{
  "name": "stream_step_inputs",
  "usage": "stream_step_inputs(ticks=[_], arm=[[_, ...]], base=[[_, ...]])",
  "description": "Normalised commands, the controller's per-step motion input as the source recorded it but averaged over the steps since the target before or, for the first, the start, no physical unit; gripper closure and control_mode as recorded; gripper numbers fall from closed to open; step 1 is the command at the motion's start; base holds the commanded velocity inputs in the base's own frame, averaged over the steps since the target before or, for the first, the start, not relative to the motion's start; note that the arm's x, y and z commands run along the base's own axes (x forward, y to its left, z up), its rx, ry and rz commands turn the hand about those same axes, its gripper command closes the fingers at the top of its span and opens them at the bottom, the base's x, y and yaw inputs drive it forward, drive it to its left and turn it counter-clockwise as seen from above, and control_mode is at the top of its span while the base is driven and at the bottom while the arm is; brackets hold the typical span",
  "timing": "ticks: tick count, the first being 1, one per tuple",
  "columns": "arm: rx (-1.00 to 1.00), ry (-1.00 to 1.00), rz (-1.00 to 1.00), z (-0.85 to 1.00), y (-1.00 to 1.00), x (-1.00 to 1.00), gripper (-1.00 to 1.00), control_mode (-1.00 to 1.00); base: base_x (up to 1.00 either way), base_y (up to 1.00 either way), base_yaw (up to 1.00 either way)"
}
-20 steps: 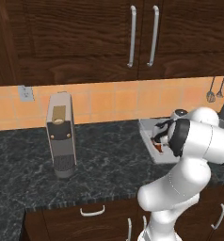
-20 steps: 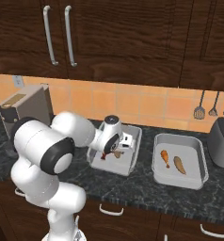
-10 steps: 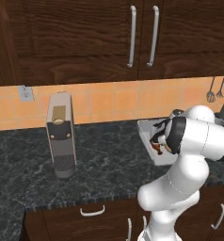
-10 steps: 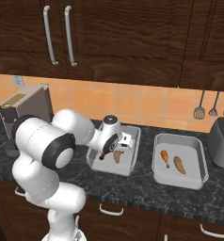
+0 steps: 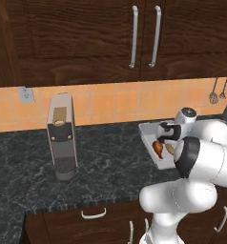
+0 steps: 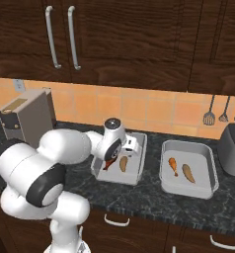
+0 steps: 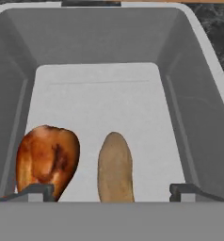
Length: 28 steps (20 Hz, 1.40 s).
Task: Place one sweet potato and one chicken drumstick in each tupperware on the nearby counter, to pack two identical lunches.
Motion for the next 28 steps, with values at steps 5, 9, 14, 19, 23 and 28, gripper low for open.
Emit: stream_step_inputs(ticks=[5, 9, 14, 19, 23, 28], arm=[[0.00, -0.04, 0.00, 0.80, 0.11, -0.59, -1.00, -1.00], [0.00, -0.02, 0.00, 0.82, 0.11, -0.79, -1.00, -1.00], [0.00, -0.17, 0.00, 0.93, 0.22, -0.93, -1.00, -1.00], [0.04, -0.14, 0.00, 0.54, 0.62, -0.90, -1.00, -1.00], [0.04, -0.07, 0.00, 0.52, 0.77, -0.74, -1.00, -1.00], [0.01, -0.12, 0.00, 0.79, 0.45, -0.80, -1.00, -1.00]], base=[[0.00, 0.00, 0.00], [0.00, 0.00, 0.00], [0.00, 0.00, 0.00], [0.00, 0.00, 0.00], [0.00, 0.00, 0.00], [0.00, 0.00, 0.00]])
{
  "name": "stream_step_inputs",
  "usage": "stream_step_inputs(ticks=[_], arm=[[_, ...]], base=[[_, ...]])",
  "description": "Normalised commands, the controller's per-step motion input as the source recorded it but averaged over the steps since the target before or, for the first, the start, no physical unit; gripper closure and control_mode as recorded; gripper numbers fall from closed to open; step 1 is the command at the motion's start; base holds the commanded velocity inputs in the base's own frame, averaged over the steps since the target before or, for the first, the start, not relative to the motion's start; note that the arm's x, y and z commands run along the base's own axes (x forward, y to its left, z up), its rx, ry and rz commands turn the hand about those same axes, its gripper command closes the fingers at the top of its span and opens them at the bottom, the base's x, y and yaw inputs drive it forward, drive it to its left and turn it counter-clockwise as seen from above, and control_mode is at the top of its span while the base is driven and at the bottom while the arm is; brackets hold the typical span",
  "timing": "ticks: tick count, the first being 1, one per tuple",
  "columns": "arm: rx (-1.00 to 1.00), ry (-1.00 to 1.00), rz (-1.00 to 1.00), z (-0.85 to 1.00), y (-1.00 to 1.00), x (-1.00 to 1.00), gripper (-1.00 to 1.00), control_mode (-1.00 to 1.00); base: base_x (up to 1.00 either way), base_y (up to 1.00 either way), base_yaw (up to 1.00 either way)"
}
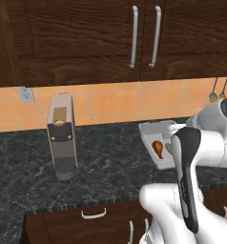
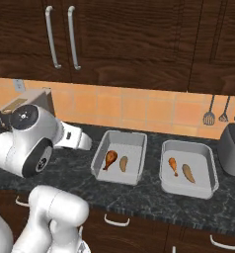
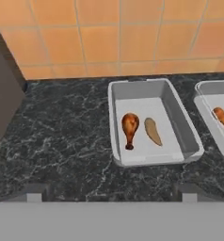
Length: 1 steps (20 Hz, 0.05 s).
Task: Place one sweet potato and one chicken drumstick in each tupperware on the nearby counter, to pack two identical lunches.
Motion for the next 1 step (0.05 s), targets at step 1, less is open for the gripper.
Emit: stream_step_inputs(ticks=[1], arm=[[0.00, -0.30, 0.00, 0.30, 0.49, -0.39, -1.00, -1.00]], base=[[0.00, 0.00, 0.00]])
